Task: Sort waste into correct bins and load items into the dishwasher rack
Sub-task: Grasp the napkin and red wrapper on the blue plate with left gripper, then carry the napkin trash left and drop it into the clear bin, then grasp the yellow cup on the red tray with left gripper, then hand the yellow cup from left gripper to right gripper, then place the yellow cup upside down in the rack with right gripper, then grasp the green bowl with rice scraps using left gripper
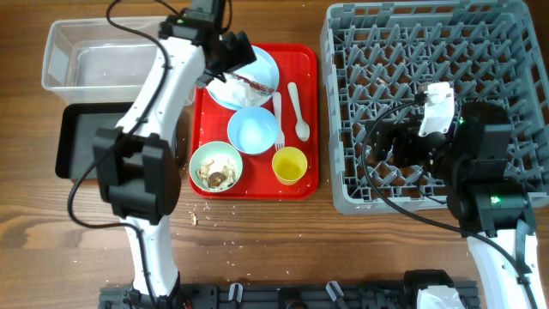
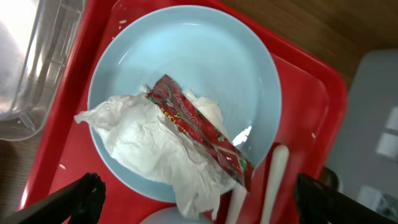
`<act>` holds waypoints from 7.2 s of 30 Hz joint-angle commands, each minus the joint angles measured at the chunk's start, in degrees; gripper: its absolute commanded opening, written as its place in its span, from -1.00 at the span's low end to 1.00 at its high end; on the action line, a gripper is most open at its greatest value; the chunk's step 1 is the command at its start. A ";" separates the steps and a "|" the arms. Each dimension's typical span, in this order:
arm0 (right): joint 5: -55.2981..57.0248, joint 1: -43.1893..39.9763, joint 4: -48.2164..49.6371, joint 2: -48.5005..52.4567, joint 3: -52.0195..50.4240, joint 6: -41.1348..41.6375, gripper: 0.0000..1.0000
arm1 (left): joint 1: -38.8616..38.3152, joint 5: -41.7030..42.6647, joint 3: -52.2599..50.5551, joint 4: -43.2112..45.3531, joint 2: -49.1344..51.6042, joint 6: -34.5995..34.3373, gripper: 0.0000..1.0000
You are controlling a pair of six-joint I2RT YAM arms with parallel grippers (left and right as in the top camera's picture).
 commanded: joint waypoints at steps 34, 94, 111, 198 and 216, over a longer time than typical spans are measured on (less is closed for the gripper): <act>-1.84 -0.17 -3.19 9.05 1.25 0.87 1.00 | 11.87 -16.61 5.86 -3.21 -4.11 -5.09 -0.92; -6.60 -0.17 -1.42 9.18 1.25 5.35 1.00 | -15.34 16.33 -22.60 -8.52 -15.80 15.96 -0.92; -59.47 0.31 37.35 23.04 1.25 14.86 0.99 | 1.99 75.73 -21.42 -3.50 -20.85 20.48 -0.92; 17.97 13.57 -41.16 38.36 22.23 18.62 0.68 | 8.26 25.90 -21.42 2.16 -20.85 20.24 0.24; 16.24 13.40 -36.61 38.25 33.59 12.74 0.99 | -12.81 -5.79 -31.89 -17.46 -22.67 20.02 0.40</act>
